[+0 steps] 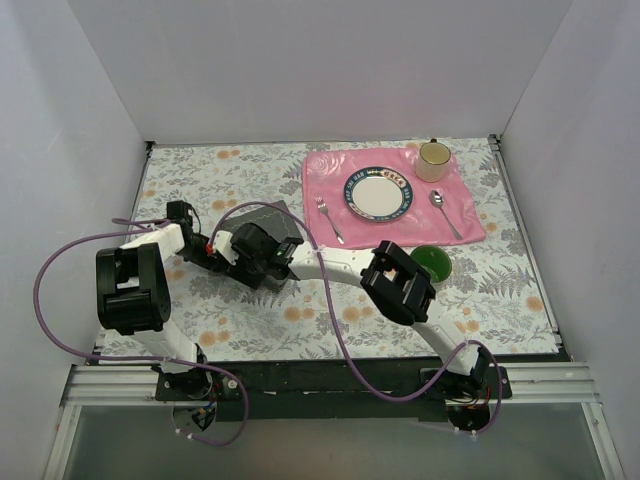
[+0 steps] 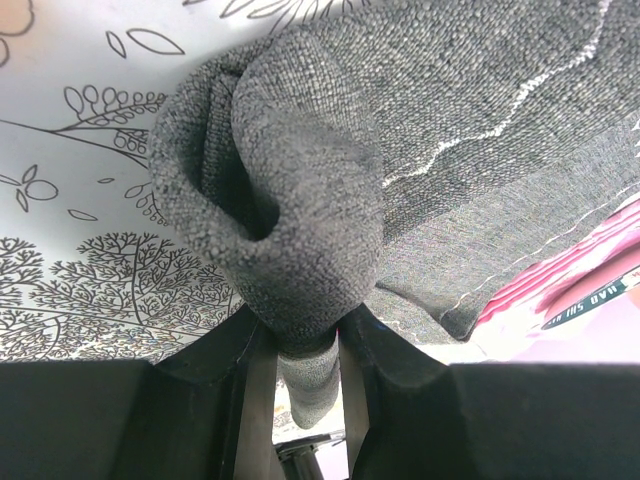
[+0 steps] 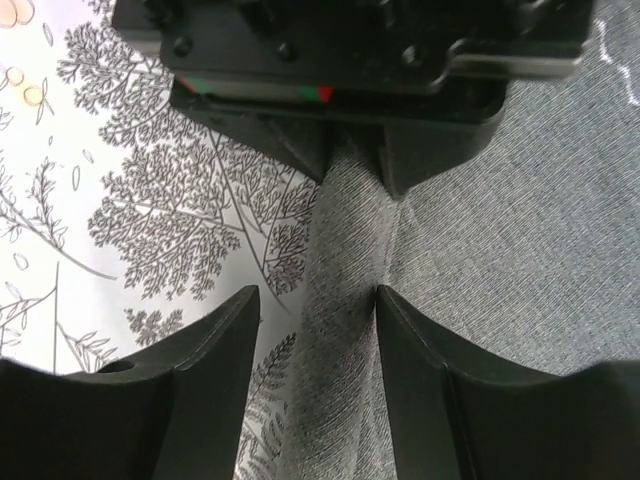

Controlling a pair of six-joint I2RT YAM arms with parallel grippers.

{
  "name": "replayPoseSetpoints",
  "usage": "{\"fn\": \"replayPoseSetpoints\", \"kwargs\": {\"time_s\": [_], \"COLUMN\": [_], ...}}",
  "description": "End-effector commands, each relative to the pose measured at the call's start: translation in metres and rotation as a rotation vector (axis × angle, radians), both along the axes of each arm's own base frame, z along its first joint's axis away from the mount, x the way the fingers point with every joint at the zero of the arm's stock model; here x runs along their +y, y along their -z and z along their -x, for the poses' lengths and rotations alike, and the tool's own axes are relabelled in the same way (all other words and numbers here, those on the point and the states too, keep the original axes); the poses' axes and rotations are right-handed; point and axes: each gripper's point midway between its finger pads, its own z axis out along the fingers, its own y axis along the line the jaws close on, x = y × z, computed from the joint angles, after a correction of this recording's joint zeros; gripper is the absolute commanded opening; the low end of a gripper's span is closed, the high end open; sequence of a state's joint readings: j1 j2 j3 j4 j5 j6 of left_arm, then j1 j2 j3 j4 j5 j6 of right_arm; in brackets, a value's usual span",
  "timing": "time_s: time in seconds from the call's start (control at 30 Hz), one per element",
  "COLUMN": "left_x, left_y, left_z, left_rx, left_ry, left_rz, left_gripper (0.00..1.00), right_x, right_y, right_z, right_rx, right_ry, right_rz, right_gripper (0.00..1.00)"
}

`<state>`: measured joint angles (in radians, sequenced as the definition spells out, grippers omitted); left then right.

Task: Fold the napkin, place the utensils inside, and roll it up
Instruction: Roll the napkin with the utensil

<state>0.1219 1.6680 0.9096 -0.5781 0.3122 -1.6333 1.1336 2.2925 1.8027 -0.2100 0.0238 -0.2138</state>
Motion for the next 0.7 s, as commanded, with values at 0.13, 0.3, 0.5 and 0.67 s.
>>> {"fn": "replayPoseSetpoints", "kwargs": {"time_s": [0.13,0.3,0.5,0.67], "left_x": [0.002,0.007,0.006,0.013], "left_y": [0.022,0.020,0.019,-0.003], "left_z": [0.044,0.047,0.049,0.034], "left_rx": [0.159,0.136,0.115,-0.101], "left_ry": [0.000,-0.013,-0.006,-0.001], "left_rz": [-0.002,0.009,0.028,0.009], "left_gripper": [0.00,0.00,0.00,0.24], "right_x": [0.019,0.016,0.013,0.008], "right_y": [0.007,0.023,0.035,0.039], "right_z": [-0.011,-0.008,0.000,0.020], "right_rx": [-0.052,-0.011,0.078,0.226], "right_ry": [0.009,0.005,0.005,0.005], "right_rz": [-0.064,-0.042,-0.022,0.002], "right_gripper": [0.49,0.38,0.23,0.10]}}
